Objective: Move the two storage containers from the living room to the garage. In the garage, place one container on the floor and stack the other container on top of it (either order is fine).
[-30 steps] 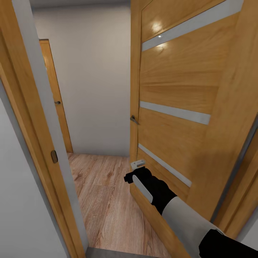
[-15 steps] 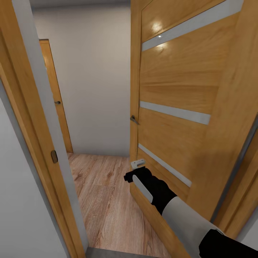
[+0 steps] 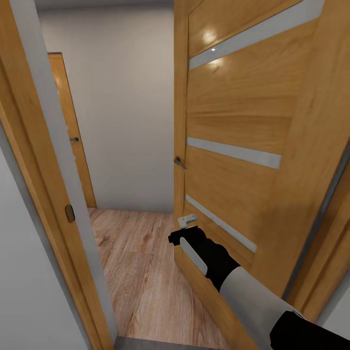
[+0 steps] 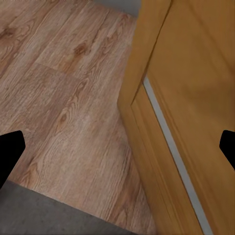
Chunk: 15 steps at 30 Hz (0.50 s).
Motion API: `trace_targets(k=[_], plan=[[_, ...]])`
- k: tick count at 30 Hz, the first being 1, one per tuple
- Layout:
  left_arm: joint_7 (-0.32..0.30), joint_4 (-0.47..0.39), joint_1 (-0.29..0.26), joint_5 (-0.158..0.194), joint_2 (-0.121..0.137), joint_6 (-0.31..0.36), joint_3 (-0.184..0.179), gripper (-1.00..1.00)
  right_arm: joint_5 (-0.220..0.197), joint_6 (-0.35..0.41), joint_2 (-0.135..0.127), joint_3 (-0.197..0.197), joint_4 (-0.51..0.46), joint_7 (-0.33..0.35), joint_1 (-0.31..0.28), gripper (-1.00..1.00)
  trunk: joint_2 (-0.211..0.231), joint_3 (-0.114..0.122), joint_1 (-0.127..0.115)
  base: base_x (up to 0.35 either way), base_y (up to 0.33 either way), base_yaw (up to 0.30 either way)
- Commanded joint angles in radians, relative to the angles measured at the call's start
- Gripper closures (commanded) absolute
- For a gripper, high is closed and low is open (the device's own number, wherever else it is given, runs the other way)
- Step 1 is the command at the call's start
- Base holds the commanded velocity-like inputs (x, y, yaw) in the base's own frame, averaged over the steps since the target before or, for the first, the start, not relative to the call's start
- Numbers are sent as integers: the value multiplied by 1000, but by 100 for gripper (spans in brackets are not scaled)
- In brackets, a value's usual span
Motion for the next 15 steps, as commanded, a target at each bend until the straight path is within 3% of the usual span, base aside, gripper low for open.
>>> trace_targets(k=[1, 15], plan=[[-1, 0, 0, 3, 0, -1, 0, -100, -10, 2, 0, 2, -1, -10, -1, -100, -1, -1, 0, 34, 0, -5], [-2, 0, 0, 3, 2, -1, -2, -100, -10, 2, 0, 2, 0, -8, 0, -100, -1, -1, 0, 251, 0, -1]])
